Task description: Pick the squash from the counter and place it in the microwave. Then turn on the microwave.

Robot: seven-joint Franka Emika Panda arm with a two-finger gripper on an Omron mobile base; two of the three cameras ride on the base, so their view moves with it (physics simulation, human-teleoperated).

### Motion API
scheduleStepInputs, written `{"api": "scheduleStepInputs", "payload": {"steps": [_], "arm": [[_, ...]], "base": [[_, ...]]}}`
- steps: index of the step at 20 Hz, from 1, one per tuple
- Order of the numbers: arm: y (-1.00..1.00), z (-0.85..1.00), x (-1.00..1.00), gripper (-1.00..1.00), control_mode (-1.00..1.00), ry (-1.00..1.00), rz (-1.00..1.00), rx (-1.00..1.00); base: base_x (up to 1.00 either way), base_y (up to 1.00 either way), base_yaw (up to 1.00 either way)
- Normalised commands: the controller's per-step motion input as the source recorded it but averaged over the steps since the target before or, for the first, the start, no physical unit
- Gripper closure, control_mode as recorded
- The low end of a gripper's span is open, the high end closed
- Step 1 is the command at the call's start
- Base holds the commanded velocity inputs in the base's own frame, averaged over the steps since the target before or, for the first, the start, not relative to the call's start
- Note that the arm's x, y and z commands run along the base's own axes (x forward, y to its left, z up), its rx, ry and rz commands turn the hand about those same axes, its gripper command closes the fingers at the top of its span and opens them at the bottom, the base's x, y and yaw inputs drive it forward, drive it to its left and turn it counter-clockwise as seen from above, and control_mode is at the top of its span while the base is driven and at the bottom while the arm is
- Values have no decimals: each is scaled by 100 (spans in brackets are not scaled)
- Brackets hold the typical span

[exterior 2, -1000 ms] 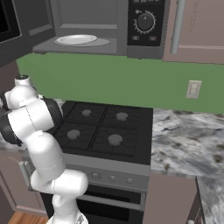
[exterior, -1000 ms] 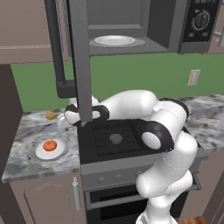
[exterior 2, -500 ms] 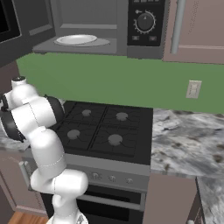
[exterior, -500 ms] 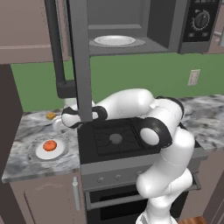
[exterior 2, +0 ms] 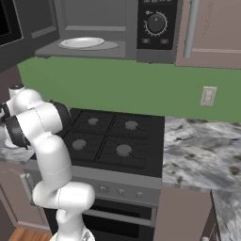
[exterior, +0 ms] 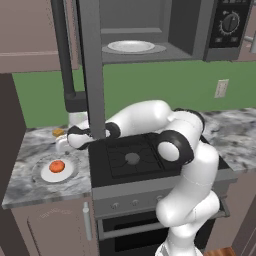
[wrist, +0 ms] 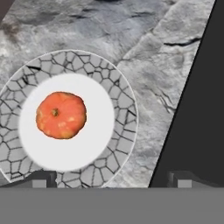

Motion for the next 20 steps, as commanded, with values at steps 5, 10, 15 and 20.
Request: {"api": "scheduleStepInputs", "payload": {"steps": [5,10,15,20], "arm": [[16,-7,0,-100,-100,0,0,0],[17,-2,0,-100,-100,0,0,0],[16,-4,1,-100,-100,0,0,0],[14,-6,1,-100,-100,0,0,-1]], "base": [[0,0,0],[0,0,0],[0,0,0],[0,0,0]]}}
